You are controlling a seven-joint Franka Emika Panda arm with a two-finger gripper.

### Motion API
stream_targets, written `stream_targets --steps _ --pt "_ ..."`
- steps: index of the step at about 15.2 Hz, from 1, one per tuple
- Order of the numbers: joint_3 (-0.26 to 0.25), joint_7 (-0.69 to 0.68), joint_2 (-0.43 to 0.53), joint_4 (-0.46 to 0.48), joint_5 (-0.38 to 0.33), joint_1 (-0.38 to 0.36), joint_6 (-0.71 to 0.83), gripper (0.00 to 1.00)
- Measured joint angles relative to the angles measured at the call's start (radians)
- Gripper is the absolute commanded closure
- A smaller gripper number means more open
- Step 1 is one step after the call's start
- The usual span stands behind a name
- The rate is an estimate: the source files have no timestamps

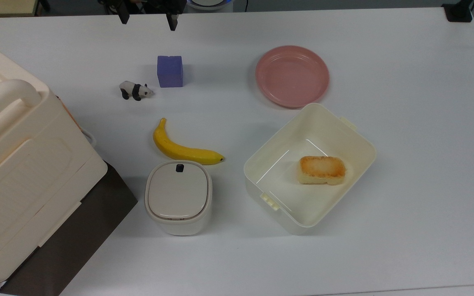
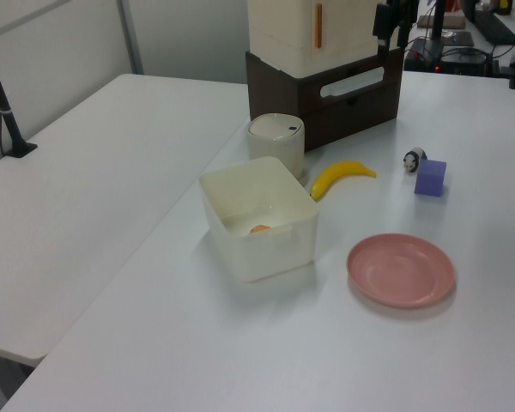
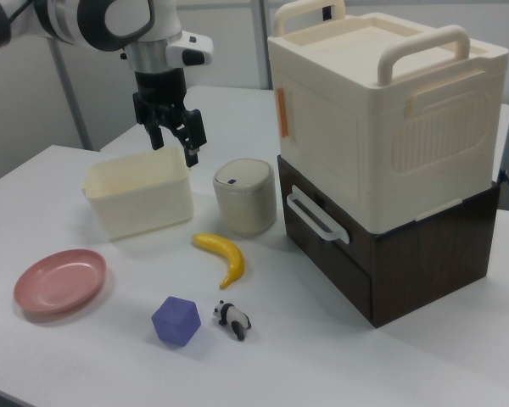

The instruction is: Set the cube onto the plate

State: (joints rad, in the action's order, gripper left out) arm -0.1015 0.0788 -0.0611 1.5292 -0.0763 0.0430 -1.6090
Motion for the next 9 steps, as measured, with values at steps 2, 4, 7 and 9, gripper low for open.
stream_targets --steps 2,4,7,9 --pt "0.000 0.000 0.000 0.002 0.000 0.000 -0.013 0.00" --pt "0.000 0.000 0.000 0.008 0.000 0.000 -0.044 0.00" --pt "-0.004 0.000 0.001 0.009 0.000 0.002 -0.050 0.00" --pt "-0.005 -0.024 0.002 0.009 0.000 0.004 -0.050 0.00"
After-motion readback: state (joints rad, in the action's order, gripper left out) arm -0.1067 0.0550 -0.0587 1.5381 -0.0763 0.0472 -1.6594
